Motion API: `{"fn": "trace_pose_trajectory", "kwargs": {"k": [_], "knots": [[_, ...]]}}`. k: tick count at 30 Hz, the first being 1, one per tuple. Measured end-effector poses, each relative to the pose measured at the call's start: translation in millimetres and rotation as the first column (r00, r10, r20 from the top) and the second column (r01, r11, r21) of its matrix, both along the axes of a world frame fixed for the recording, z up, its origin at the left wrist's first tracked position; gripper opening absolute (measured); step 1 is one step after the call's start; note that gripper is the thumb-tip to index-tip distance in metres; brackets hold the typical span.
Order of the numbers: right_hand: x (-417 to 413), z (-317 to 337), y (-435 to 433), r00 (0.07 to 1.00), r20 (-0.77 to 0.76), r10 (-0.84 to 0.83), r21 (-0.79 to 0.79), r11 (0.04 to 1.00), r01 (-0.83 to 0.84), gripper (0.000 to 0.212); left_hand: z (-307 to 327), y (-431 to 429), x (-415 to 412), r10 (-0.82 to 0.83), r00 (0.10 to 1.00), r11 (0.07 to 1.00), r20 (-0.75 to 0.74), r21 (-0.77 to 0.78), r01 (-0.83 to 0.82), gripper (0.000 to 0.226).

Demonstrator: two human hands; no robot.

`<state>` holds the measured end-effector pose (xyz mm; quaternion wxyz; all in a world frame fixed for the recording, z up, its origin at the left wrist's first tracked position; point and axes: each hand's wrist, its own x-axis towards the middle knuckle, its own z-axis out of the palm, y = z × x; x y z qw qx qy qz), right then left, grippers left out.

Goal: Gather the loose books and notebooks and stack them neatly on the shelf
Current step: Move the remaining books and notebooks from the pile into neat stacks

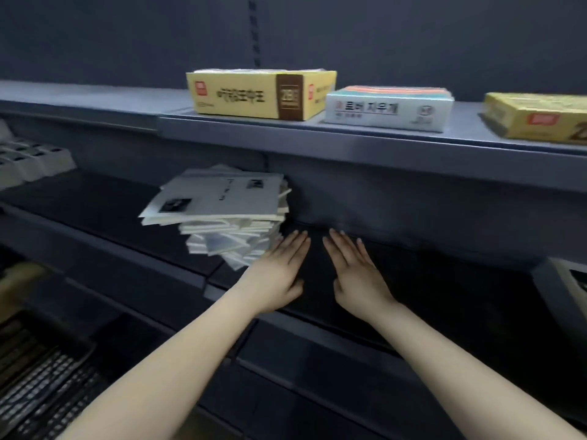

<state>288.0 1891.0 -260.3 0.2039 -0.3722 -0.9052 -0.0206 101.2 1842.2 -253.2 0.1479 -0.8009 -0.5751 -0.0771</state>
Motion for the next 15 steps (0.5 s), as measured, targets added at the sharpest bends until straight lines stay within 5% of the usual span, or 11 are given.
{"fn": "trace_pose_trajectory", "kwargs": {"k": [15], "knots": [[-210,35,-2,0.970,-0.008,0.242,0.119,0.964,-0.239,0.072,18,-57,-178,0.395,0.908,0.917,-0.140,0.124,-0.380,0.077]]}}
